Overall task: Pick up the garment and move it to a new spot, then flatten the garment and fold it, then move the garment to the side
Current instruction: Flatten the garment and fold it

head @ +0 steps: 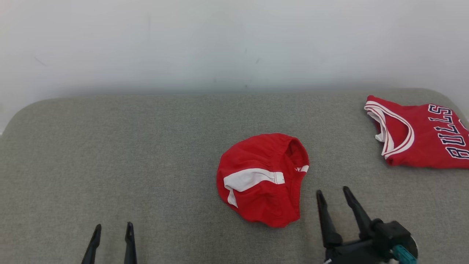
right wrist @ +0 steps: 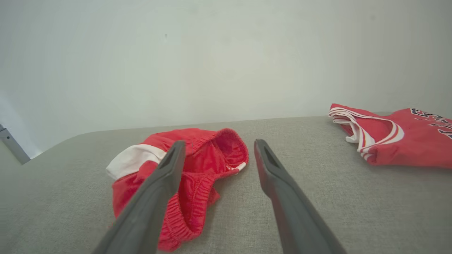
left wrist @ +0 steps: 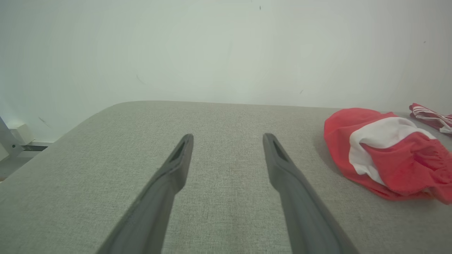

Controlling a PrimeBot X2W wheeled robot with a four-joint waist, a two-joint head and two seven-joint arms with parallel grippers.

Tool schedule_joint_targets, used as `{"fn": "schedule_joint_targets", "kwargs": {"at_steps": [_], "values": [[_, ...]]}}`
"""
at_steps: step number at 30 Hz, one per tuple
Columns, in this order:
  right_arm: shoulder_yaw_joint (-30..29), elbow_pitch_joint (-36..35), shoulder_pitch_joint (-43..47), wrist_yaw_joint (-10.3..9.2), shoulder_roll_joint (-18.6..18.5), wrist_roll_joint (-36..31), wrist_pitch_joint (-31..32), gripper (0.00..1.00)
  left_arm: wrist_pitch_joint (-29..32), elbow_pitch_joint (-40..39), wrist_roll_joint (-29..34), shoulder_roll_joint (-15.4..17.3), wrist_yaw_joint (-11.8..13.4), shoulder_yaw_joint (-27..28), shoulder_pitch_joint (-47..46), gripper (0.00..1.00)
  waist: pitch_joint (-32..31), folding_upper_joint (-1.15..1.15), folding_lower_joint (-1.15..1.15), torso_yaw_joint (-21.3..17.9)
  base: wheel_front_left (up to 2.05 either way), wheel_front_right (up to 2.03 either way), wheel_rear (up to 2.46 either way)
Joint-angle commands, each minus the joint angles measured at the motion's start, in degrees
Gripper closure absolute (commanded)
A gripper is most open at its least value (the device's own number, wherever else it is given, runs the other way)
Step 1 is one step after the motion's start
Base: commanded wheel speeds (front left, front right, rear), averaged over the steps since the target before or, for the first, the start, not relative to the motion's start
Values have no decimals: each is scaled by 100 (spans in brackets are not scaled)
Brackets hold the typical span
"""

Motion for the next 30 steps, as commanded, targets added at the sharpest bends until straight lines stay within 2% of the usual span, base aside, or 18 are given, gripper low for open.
{"fn": "schedule_joint_targets", "kwargs": {"at_steps": [1, 6, 15, 22, 23, 25, 30], "values": [[140, 148, -178, -12, -2, -27, -12, 0, -16, 21, -22, -5, 0, -62, -85, 0, 15, 0, 0, 94, 0, 0, 0], [504, 632, -854, -12, -14, -94, -9, 0, -16, 71, -80, -4, 12, -297, -191, 0, 133, 0, 0, 271, 0, 0, 0], [634, 2388, -1823, -12, -121, 94, -10, 0, -16, 180, -222, -3, 51, -705, -507, 0, 340, 0, 0, 732, 0, 0, 0], [807, 3061, -2138, -12, -98, 389, -9, 0, -16, 251, -289, -4, 37, -870, -643, 0, 438, 0, 0, 917, 0, 0, 0], [830, 3109, -2210, -12, -103, 435, -10, 55, -16, 259, -290, -3, 33, -875, -671, 0, 454, 0, 0, 927, 0, 0, 0], [884, 3187, -2270, -12, -121, 524, -9, 100, -16, 276, -312, -4, 26, -883, -728, 0, 480, 0, 0, 935, 0, 0, 0], [935, 3208, -2372, -12, -193, 756, -10, 100, -16, 335, -358, -4, 13, -852, -767, 0, 492, 0, 0, 877, 0, 0, 0]]}}
